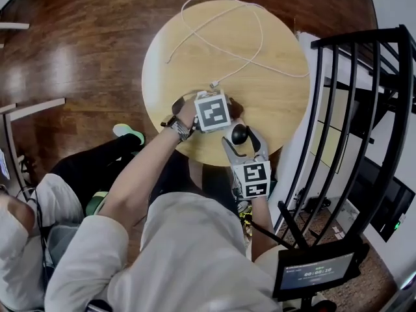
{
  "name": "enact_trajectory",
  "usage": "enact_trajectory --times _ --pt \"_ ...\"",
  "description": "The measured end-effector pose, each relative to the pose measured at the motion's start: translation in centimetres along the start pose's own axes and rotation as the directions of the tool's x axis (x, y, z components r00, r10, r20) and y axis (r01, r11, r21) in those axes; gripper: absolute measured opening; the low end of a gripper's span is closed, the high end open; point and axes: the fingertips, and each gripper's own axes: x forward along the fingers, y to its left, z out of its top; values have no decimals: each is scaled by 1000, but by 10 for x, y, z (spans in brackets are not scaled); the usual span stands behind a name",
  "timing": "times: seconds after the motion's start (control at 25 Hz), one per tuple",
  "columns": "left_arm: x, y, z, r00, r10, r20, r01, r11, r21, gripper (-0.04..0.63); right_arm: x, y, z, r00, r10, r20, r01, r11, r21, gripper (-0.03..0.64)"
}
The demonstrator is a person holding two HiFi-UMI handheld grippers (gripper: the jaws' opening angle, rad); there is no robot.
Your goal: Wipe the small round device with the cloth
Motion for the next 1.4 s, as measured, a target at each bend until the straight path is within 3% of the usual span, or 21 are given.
enact_trajectory --times 0.12,0.28,0.48,0.68,1.12,1.32,1.4 --pt "-1 -10 -6 997 76 16 -77 995 60 120 0 2 -1 1000 2 -12 -3 1000 -15 325" --pt "-41 -29 -10 974 199 113 -206 976 63 121 0 3 0 999 19 -29 -21 996 -85 325" --pt "-70 -62 0 953 224 205 -248 964 98 121 0 3 5 997 70 -38 -74 986 -150 325" --pt "-48 -73 -4 966 225 127 -248 948 201 121 3 0 -3 995 85 -51 -92 981 -171 325" --pt "-38 -62 -9 974 209 87 -224 948 225 121 -4 -2 -27 990 95 -106 -118 963 -244 325" --pt "-17 -56 -36 973 224 -52 -199 935 294 121 -5 -1 -23 991 92 -95 -115 955 -274 325" --pt "-6 -54 -43 973 223 -63 -196 936 291 121 -3 -3 -22 991 88 -97 -112 953 -283 325"
